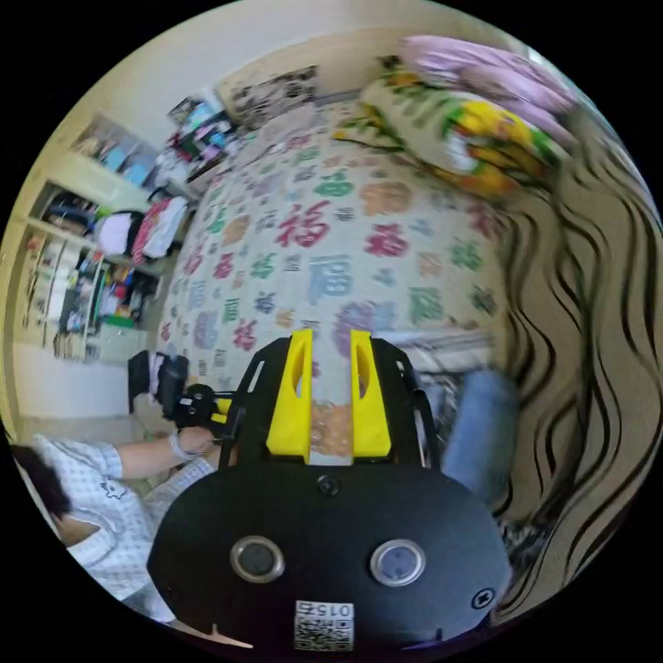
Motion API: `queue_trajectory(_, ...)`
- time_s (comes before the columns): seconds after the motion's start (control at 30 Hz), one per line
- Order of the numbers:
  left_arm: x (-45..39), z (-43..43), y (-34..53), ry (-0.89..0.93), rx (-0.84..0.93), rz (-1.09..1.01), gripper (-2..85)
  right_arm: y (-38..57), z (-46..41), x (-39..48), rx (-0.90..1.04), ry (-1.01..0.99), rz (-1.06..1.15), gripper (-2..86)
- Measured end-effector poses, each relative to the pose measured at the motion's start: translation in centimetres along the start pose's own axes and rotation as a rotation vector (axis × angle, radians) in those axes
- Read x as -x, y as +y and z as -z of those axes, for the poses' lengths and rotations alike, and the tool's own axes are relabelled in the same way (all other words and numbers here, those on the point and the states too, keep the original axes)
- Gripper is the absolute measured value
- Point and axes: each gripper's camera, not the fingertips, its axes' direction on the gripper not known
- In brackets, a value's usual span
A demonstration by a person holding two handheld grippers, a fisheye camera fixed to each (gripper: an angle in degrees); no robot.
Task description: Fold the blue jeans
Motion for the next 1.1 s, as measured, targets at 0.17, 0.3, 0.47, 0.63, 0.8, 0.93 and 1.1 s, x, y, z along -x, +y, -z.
queue_trajectory(0.17,-1.9,-8.8,-6.3,0.116,0.032,0.022,10.6,10.8,0.9,-11.0,0.114,0.039,-0.285,10.9)
queue_trajectory(0.3,-2.4,-13.5,-8.0,0.043,0.101,0.002,10.8,14.1,0.8,-12.9,0.178,-0.056,-0.25,11.8)
queue_trajectory(0.47,-2.0,-16.7,-8.0,0.001,0.119,-0.001,9.6,14.8,3.0,-12.5,0.238,0.048,-0.139,13.2)
queue_trajectory(0.63,-1.0,-18.6,-8.7,0.078,0.203,0.04,8.3,15.7,4.4,-14.0,0.318,0.135,-0.04,8.5)
queue_trajectory(0.8,0.7,-18.3,-9.3,0.195,0.2,0.111,4.9,18.0,9.0,-18.6,0.165,0.001,-0.171,3.5)
queue_trajectory(0.93,0.0,-14.0,-9.3,0.261,0.02,0.025,3.6,19.9,14.8,-22.3,-0.113,-0.217,-0.303,2.3)
queue_trajectory(1.1,0.9,-2.8,-6.8,0.415,-0.241,-0.149,3.5,21.5,23.7,-22.8,-0.485,-0.488,-0.216,1.8)
